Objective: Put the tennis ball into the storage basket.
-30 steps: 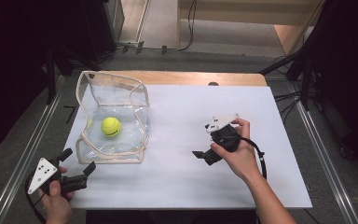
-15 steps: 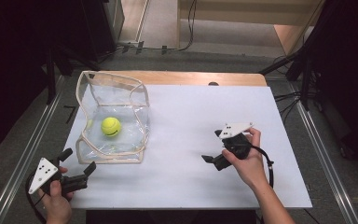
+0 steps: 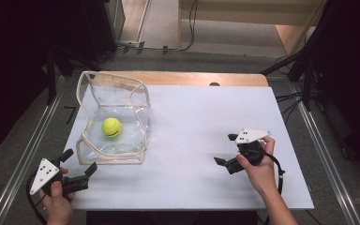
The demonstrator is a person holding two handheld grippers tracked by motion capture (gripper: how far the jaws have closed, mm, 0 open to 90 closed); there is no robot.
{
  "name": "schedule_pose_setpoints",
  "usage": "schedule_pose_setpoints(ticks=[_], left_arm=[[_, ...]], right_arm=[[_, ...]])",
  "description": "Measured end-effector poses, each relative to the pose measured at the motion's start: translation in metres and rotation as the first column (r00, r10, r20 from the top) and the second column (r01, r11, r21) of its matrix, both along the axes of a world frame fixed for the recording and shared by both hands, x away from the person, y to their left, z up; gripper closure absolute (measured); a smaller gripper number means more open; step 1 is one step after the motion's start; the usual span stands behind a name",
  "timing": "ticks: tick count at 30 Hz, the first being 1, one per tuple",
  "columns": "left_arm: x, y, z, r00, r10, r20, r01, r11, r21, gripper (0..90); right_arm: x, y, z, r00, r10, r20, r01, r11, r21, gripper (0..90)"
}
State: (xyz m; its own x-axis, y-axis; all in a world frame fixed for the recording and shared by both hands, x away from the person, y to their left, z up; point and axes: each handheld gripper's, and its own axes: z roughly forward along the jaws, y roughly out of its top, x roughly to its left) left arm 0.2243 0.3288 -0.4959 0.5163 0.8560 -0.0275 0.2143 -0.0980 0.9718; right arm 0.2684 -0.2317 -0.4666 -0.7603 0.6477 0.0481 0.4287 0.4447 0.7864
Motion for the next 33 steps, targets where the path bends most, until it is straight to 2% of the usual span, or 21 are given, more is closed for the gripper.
schedule_pose_setpoints(ticks=[9,11,33], left_arm=[[0.0,0.0,0.0,1.0,-0.002,0.001,0.002,1.0,0.002,0.0],[0.0,0.0,0.0,1.0,-0.002,0.0,0.002,1.0,0.004,0.0],[0.0,-0.001,0.0,1.0,-0.001,0.0,0.001,1.0,0.007,0.0]], right_arm=[[-0.009,-0.016,-0.009,0.9975,-0.068,0.017,0.067,0.9972,0.032,0.0],[-0.01,-0.019,-0.01,0.9974,-0.069,0.019,0.069,0.997,0.036,0.0],[-0.032,-0.058,-0.029,0.9862,-0.166,-0.004,0.165,0.9816,0.096,0.0]])
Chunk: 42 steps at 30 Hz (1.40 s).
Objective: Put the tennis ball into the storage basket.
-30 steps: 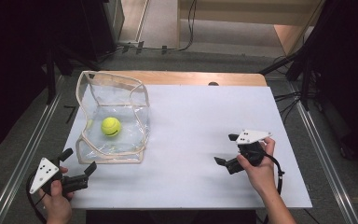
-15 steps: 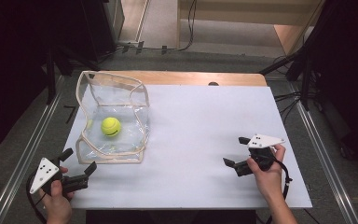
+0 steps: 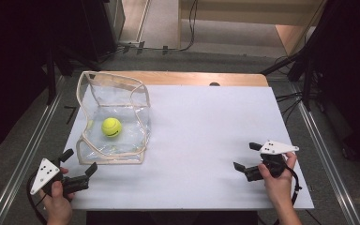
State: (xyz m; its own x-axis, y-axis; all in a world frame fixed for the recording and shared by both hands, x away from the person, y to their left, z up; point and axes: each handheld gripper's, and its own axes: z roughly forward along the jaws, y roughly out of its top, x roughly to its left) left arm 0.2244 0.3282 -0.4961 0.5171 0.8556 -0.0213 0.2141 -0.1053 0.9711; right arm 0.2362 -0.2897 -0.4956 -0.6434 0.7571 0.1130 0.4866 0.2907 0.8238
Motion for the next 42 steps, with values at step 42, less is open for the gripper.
schedule_pose_setpoints(ticks=[42], left_arm=[[-0.001,-0.001,0.0,1.0,0.001,0.001,-0.001,1.0,0.007,0.0]], right_arm=[[-0.043,-0.068,-0.016,0.9873,-0.148,0.057,0.141,0.9836,0.112,0.0]])
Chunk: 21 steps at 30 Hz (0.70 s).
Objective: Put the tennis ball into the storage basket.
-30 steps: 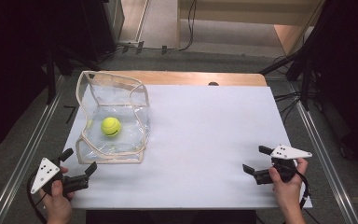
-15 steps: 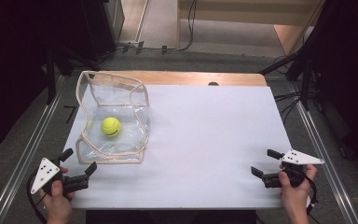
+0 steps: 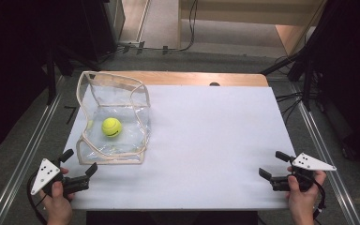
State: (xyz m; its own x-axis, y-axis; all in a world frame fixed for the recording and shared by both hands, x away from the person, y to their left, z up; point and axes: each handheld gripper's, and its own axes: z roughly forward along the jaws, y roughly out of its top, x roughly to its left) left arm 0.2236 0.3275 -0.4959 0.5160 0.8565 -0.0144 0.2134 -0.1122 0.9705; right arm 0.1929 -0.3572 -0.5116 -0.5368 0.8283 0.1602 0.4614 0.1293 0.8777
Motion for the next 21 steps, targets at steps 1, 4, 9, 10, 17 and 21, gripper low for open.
schedule_pose_setpoints(ticks=[1,4,9,10,17,21], left_arm=[[0.0,0.0,0.0,1.0,0.0,0.0,0.0,1.0,0.0,0.0],[0.0,0.0,0.0,1.0,0.001,-0.001,-0.001,1.0,0.0,0.0],[0.0,0.0,0.0,1.0,0.002,0.0,-0.002,1.0,-0.002,0.0],[0.0,0.0,0.0,1.0,0.001,0.0,-0.001,1.0,-0.001,0.0],[0.0,0.0,0.0,1.0,0.005,-0.001,-0.005,1.0,0.0,0.0],[0.0,0.0,0.0,1.0,0.005,-0.001,-0.005,1.0,0.002,0.0]], right_arm=[[-0.001,-0.001,0.0,1.0,-0.002,0.001,0.002,1.0,0.005,0.0],[-0.004,-0.005,-0.001,1.0,-0.005,0.008,0.004,0.9999,0.015,0.0],[-0.009,-0.013,-0.003,0.9995,-0.019,0.027,0.018,0.9993,0.033,0.0],[-0.01,-0.014,-0.003,0.9994,-0.025,0.026,0.024,0.9988,0.043,0.0],[-0.012,-0.022,-0.008,0.9977,-0.011,0.067,0.004,0.9935,0.114,0.0],[-0.011,-0.021,-0.01,0.9983,-0.018,0.056,0.011,0.9937,0.112,0.0]])
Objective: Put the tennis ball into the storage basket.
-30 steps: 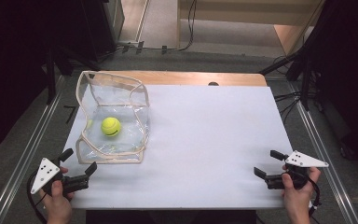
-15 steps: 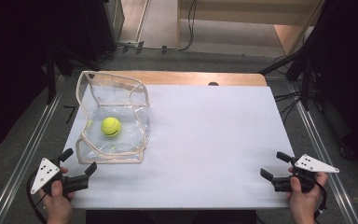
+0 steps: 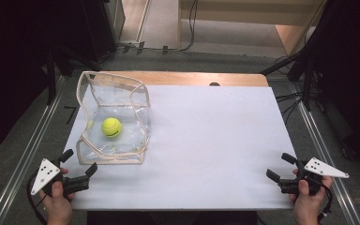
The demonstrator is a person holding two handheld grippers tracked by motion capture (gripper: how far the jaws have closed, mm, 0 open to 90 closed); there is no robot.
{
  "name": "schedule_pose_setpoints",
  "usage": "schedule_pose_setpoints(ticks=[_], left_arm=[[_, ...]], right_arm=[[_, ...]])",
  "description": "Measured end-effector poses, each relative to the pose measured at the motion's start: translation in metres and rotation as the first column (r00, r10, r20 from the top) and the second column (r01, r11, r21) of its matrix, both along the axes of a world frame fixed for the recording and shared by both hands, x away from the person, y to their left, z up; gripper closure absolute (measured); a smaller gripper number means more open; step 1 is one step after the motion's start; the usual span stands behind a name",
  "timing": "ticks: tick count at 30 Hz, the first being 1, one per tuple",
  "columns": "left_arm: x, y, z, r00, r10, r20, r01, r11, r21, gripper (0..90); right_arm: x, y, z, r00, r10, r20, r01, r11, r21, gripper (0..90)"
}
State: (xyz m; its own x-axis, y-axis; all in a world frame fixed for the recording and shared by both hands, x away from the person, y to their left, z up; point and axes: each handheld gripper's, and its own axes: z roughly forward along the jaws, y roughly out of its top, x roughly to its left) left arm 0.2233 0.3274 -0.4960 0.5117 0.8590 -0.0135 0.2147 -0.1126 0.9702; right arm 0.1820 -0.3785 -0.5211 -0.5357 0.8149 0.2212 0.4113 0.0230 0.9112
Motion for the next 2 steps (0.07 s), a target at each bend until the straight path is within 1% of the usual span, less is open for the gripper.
schedule_pose_setpoints(ticks=[2], left_arm=[[0.0001,0.0,0.0,1.0,-0.001,-0.001,0.001,1.0,0.001,0.0]], right_arm=[[0.0016,0.0012,-0.0007,0.9999,0.013,-0.005,-0.013,0.9999,-0.001,0.0]])
